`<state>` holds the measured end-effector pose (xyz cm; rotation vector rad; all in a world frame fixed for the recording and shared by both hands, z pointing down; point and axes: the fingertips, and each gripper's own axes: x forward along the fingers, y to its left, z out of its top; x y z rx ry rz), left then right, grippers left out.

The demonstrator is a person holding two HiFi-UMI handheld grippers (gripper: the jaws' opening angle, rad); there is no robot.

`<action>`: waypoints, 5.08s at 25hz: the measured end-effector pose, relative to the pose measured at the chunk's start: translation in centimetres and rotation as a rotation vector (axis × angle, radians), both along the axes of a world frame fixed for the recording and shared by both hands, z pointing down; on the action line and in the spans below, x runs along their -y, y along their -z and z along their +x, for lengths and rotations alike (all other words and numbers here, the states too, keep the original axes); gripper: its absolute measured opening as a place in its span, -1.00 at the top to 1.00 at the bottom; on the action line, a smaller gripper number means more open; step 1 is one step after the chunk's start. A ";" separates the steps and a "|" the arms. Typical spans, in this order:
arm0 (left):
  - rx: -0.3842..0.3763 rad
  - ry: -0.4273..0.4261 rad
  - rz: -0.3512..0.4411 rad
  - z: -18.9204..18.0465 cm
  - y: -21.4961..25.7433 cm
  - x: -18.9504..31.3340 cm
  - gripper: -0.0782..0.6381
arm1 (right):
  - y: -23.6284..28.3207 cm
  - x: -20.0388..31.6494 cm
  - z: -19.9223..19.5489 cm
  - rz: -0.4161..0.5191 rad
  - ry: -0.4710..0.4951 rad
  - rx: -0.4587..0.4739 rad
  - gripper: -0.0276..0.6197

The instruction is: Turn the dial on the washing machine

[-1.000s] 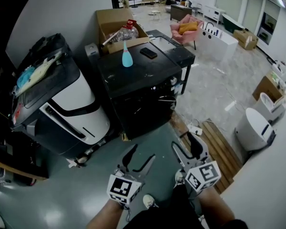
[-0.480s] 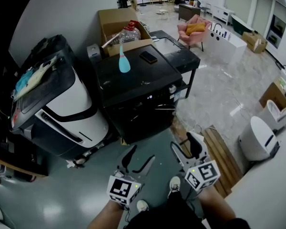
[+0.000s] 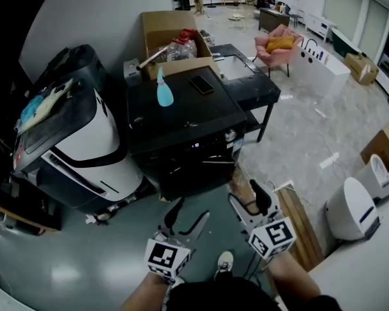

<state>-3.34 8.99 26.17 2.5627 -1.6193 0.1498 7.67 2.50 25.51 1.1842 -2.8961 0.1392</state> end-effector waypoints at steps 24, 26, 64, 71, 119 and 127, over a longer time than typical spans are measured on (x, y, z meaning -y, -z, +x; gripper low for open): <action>0.004 -0.040 -0.063 -2.0 -0.9 9.5 0.01 | -2.1 10.4 -1.6 -0.027 -0.061 -0.016 0.03; 0.000 -0.066 -0.064 -3.2 -1.0 10.3 0.01 | -2.0 10.9 -2.7 -0.024 -0.083 -0.022 0.03; 0.016 -0.159 -0.206 -4.2 -10.8 20.5 0.01 | -12.5 25.0 -4.6 -0.012 -0.121 -0.172 0.02; 0.014 -0.118 -0.263 -1.5 -15.2 22.9 0.01 | -17.6 28.8 -3.1 -0.097 -0.080 -0.216 0.02; -0.002 -0.064 -0.354 1.3 -26.1 29.3 0.01 | -30.7 38.9 -3.9 -0.232 0.007 -0.061 0.09; -0.001 -0.071 -0.351 1.5 -26.1 29.1 0.01 | -30.5 38.9 -3.7 -0.232 -0.015 -0.043 0.06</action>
